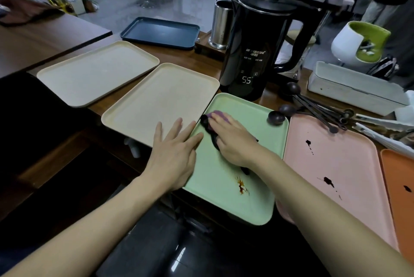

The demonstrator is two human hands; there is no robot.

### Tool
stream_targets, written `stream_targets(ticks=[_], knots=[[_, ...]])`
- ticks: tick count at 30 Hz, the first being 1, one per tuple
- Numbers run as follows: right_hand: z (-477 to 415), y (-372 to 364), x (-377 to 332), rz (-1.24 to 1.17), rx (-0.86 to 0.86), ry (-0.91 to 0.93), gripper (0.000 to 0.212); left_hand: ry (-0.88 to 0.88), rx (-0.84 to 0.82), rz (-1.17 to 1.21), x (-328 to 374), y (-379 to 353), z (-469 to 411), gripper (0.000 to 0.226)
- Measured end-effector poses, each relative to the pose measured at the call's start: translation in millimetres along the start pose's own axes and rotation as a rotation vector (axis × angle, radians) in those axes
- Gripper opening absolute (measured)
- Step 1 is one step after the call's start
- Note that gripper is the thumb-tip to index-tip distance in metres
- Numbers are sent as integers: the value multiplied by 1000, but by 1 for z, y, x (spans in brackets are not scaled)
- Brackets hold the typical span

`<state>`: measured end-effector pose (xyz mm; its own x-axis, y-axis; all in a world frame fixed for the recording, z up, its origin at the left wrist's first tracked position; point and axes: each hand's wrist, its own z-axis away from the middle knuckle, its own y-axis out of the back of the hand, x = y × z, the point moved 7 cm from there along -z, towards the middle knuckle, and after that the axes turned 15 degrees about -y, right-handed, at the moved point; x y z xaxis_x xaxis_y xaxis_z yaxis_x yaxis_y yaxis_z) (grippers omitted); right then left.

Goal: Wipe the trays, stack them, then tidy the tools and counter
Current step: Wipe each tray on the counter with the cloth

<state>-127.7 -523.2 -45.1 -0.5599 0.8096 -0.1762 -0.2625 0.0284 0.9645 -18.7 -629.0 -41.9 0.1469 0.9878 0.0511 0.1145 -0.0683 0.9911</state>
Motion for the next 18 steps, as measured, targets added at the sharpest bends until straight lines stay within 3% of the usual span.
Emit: stream_targets(ticks=[6,9,11,18], knots=[[41,0,-10,-52,20,99,62,65,126,51,0,11,6,44],[47,8,-4,-179,112,73,59,29,249,109,5,20,22,34],[51,6,0,-120,186,60,52,0,269,126,7,18,41,31],[-7,11,5,121,253,45,53,-75,160,131,1,13,56,66]])
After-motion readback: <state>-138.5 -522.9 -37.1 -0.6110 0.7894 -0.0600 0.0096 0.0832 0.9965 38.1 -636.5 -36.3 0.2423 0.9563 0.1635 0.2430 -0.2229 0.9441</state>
